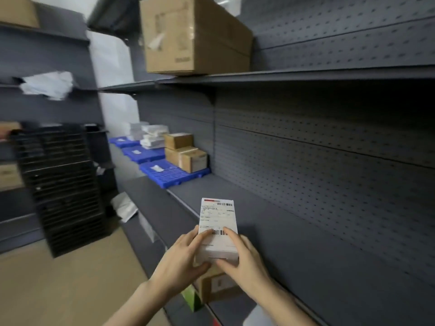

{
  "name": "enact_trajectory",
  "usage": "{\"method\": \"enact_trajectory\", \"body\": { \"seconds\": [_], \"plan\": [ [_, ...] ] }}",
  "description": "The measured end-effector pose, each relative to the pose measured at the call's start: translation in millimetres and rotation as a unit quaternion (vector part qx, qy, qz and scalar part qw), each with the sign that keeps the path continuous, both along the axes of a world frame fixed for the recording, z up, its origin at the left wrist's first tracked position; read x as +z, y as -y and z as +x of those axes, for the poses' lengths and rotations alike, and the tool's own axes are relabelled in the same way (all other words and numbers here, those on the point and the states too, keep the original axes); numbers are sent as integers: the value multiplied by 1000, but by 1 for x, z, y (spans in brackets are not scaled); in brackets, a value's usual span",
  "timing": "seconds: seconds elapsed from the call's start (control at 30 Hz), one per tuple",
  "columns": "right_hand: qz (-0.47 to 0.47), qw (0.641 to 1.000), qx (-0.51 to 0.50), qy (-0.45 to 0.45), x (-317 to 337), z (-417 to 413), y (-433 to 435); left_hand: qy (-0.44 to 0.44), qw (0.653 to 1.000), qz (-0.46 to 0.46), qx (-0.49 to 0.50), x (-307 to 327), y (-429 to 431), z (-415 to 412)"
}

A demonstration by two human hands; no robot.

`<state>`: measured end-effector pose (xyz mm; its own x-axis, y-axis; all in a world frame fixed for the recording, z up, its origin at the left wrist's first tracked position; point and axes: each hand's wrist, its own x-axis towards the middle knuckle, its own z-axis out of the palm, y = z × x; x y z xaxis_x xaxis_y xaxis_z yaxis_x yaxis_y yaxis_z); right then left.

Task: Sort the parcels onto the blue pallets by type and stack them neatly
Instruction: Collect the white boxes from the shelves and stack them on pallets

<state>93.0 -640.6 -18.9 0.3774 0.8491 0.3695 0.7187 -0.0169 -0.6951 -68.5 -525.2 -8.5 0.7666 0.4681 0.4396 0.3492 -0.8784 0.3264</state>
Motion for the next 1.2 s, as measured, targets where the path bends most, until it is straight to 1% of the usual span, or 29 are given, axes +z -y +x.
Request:
{"method": "enact_trajectory", "body": {
  "seconds": [0.23,0.33,0.47,0.63,0.77,0.87,0.93,1.03,1.1,1.2],
  "plan": [
    [3,991,132,-28,27,-100,-191,33,992,9,120,23,-150,-122],
    [22,987,158,-33,37,-135,-263,43,987,3,152,35,-209,-163],
    [32,980,188,-53,43,-169,-346,57,982,-31,175,44,-284,-196],
    [42,976,206,-50,52,-178,-454,72,978,-34,193,62,-380,-207],
    [54,971,226,-52,57,-175,-540,90,972,-25,215,60,-459,-204],
    [56,967,237,-70,56,-168,-604,115,967,-36,223,57,-517,-195],
    [51,967,238,-76,57,-161,-648,108,968,-46,224,60,-558,-188],
    [46,968,235,-74,66,-153,-712,99,969,-45,223,69,-622,-182],
    [48,969,233,-72,74,-152,-753,110,966,-47,227,74,-664,-180],
    [40,969,233,-64,77,-152,-810,134,960,-76,233,72,-721,-178]
  ]
}}
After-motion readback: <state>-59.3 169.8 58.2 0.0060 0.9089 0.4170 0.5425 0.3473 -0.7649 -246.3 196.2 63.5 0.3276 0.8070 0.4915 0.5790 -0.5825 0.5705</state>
